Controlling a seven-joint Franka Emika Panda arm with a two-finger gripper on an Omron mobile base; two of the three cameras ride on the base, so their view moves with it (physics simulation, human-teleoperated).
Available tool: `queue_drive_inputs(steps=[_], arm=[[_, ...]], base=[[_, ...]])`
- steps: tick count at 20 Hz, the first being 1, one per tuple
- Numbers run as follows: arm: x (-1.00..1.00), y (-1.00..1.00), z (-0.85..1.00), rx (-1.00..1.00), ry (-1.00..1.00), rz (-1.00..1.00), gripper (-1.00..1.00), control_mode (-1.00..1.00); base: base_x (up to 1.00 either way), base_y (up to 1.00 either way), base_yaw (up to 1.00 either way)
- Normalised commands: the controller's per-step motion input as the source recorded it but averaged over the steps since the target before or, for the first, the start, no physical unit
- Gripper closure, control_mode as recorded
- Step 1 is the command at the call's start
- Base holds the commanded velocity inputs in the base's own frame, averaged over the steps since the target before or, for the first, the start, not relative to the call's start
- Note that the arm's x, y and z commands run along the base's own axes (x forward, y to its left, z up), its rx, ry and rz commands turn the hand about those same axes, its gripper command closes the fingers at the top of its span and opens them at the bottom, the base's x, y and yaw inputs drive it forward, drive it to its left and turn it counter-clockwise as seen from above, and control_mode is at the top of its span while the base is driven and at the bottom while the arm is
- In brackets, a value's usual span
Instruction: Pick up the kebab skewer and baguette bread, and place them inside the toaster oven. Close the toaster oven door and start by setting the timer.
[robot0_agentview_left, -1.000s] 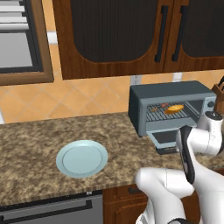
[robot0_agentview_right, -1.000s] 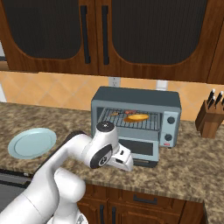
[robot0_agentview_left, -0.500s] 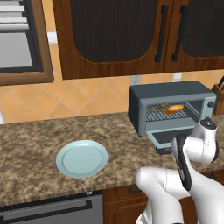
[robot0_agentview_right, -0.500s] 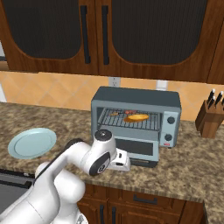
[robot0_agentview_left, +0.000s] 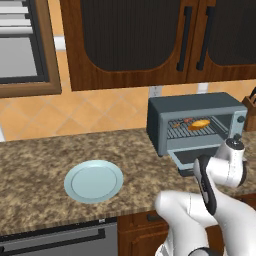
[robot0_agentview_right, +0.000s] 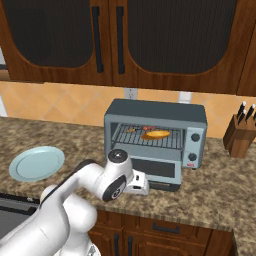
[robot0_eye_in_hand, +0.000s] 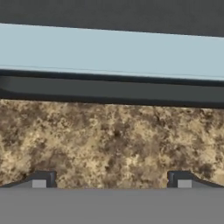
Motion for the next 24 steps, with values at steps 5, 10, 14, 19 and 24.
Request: queue_drive_inputs(steps=[5,10,14,19,24], arm=[[0.25,0.0,-0.04,0.01,0.0,0.0,-1.0,-1.0],[0.07,0.0,-0.24,0.04,0.0,-0.02,-1.0,-1.0],[0.05,0.0,-0.25,0.03,-0.03,-0.01,-1.0,-1.0],[0.27,0.0,-0.07,0.0,-0.1,0.0,-1.0,-1.0],[0.26,0.0,-0.1,0.0,-0.08,0.0,-1.0,-1.0]], base=[[0.0,0.0,0.0],[0.0,0.0,0.0],[0.0,0.0,0.0],[0.0,0.0,0.0],[0.0,0.0,0.0]])
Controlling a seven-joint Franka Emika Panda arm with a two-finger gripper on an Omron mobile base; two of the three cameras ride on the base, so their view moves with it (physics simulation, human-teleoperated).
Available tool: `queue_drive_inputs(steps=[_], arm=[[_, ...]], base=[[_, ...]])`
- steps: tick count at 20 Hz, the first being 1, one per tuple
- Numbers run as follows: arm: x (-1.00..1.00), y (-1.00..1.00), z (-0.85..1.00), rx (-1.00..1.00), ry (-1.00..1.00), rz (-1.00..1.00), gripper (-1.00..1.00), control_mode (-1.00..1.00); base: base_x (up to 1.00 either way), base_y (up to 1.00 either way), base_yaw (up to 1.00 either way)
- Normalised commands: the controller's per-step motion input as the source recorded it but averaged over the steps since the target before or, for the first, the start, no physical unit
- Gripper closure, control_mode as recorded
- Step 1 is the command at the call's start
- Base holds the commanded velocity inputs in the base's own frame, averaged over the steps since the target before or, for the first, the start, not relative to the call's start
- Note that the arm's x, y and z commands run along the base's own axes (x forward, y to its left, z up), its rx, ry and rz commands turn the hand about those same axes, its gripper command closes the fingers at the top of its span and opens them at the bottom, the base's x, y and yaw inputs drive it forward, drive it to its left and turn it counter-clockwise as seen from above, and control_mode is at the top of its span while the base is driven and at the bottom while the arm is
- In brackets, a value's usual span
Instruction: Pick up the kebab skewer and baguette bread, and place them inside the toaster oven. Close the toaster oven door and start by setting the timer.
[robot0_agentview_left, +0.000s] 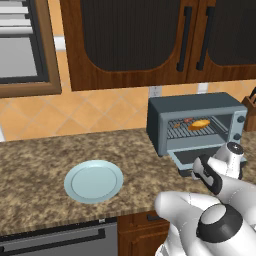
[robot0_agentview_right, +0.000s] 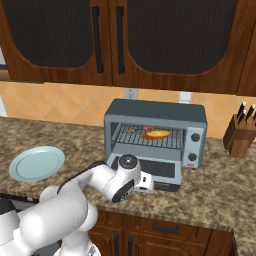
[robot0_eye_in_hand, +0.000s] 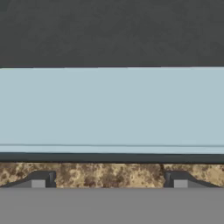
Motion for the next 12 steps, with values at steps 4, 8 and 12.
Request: queue_drive_inputs(steps=[4,8,12], arm=[[0.11,0.02,-0.16,0.0,-0.08,0.0,-1.0,-1.0],[0.11,0.01,-0.09,0.0,-0.08,0.0,-1.0,-1.0],[0.33,0.01,0.01,0.0,-0.11,0.0,-1.0,-1.0]], base=[[0.0,0.0,0.0],[0.0,0.0,0.0],[0.0,0.0,0.0]])
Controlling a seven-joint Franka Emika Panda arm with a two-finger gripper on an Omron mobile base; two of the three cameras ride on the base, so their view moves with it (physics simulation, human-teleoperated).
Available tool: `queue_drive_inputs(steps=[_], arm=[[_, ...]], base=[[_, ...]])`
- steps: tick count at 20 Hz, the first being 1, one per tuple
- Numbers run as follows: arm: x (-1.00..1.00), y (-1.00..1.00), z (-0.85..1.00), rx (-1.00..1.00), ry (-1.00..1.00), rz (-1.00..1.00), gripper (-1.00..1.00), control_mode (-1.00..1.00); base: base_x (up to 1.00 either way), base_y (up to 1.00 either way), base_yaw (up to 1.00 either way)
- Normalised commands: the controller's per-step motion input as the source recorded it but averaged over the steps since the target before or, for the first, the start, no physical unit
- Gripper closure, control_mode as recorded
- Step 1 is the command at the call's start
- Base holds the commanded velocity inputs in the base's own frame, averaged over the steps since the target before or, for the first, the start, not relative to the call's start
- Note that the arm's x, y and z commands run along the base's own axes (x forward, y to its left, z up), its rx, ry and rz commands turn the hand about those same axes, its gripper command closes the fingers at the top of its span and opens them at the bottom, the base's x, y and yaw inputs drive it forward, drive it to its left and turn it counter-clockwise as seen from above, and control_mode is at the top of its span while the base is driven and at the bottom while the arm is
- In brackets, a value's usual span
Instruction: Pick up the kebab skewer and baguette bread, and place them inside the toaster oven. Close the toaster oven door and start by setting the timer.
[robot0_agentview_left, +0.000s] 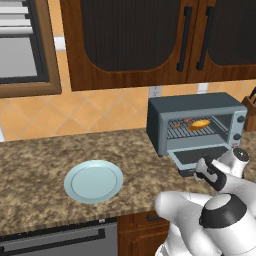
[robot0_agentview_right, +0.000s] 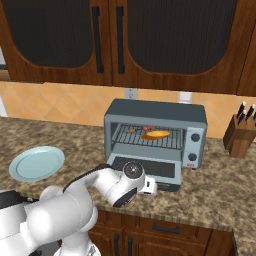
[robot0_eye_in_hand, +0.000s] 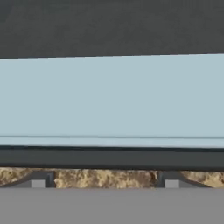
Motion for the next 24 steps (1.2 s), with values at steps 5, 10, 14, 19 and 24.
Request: queue_drive_inputs(steps=[5,10,14,19,24], arm=[[0.57,0.02,0.14,0.01,-0.07,-0.01,-1.0,-1.0],[0.61,0.13,0.3,0.02,-0.12,-0.01,-1.0,-1.0],[0.57,0.31,0.18,0.01,-0.2,-0.03,-1.0,-1.0],[0.74,0.41,0.15,0.0,-0.26,-0.04,-1.0,-1.0],[0.73,0.63,0.08,0.0,-0.33,-0.06,-1.0,-1.0]], base=[[0.0,0.0,0.0],[0.0,0.0,0.0],[0.0,0.0,0.0],[0.0,0.0,0.0],[0.0,0.0,0.0]])
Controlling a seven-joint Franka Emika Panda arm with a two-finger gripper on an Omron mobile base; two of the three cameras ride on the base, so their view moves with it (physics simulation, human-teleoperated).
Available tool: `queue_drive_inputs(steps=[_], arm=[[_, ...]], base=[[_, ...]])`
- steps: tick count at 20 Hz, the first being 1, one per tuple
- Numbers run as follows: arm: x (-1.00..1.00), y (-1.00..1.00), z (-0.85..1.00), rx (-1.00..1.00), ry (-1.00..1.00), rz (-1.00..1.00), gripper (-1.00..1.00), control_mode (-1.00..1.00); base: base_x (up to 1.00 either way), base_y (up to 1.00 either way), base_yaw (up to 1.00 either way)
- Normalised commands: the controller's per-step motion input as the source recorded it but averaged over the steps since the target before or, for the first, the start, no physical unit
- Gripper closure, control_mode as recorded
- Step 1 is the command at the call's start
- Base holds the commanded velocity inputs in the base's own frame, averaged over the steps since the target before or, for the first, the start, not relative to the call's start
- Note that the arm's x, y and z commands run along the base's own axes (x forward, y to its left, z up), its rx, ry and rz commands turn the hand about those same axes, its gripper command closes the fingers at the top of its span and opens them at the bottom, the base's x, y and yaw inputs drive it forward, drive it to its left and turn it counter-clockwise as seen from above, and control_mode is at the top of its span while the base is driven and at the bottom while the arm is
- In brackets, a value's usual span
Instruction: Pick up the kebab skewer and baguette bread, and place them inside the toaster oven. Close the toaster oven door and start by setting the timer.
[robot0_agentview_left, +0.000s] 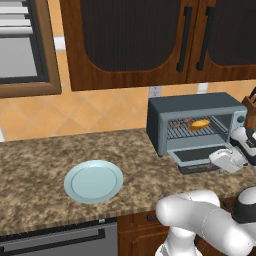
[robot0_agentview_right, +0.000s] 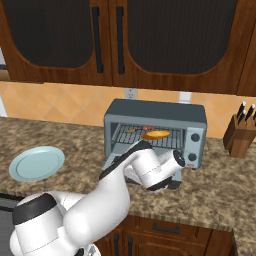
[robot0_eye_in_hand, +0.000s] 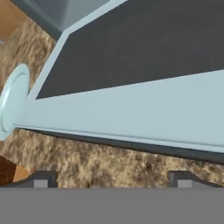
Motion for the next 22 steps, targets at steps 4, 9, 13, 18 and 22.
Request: queue_drive_inputs(steps=[4,9,13,18,22], arm=[[0.82,0.92,0.0,0.0,-0.4,-0.08,-1.0,-1.0],[0.9,1.0,0.0,-0.03,-0.41,-0.12,-1.0,-1.0],[1.0,1.0,0.07,-0.11,-0.36,-0.16,-1.0,-1.0],[1.0,1.0,0.13,-0.13,-0.35,-0.18,-1.0,-1.0],[1.0,0.99,0.12,-0.13,-0.31,-0.18,-1.0,-1.0]], base=[[0.0,0.0,0.0],[0.0,0.0,0.0],[0.0,0.0,0.0],[0.0,0.0,0.0],[0.0,0.0,0.0]])
